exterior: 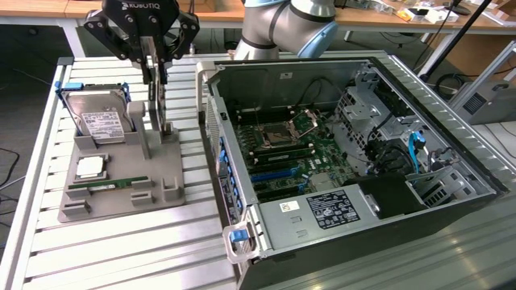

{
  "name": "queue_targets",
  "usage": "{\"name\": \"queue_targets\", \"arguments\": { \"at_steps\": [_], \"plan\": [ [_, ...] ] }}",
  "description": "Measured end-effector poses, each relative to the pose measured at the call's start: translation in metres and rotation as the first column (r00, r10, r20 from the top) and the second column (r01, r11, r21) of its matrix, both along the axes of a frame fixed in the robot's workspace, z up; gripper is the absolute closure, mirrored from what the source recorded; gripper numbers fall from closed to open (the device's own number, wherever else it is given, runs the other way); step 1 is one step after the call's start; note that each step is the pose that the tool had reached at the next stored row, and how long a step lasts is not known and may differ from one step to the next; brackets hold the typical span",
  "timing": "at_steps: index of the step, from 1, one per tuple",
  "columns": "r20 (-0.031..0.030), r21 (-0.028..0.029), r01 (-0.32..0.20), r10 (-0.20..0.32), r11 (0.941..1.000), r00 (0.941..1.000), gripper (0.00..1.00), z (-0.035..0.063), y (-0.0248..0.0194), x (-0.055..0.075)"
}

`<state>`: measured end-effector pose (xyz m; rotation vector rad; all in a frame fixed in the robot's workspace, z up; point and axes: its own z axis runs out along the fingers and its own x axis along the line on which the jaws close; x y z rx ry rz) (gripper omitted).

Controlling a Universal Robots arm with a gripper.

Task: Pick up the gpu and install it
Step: 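Pick up the gpu and move the gpu toward the slot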

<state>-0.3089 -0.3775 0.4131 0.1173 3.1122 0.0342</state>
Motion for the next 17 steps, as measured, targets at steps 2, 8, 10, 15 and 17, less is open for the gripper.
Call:
{"name": "queue_targets", "arguments": {
  "at_steps": [2,8,10,15,17],
  "plan": [
    [0.0000,0.0000,0.000,0.000,1.0000,1.0000,0.73,0.0011,0.0000,0.0000],
    [0.0000,0.0001,0.000,0.000,1.0000,1.0000,0.73,0.0035,0.0000,0.0000],
    [0.0000,0.0002,0.000,0.000,1.0000,1.0000,0.73,0.0042,0.0000,0.0000],
    [0.0000,0.0002,0.000,0.000,1.0000,1.0000,0.73,0.0057,0.0000,0.0000],
    [-0.0001,0.0002,0.000,0.000,1.0000,1.0000,0.73,0.0063,-0.0001,0.0000]
  ]
}}
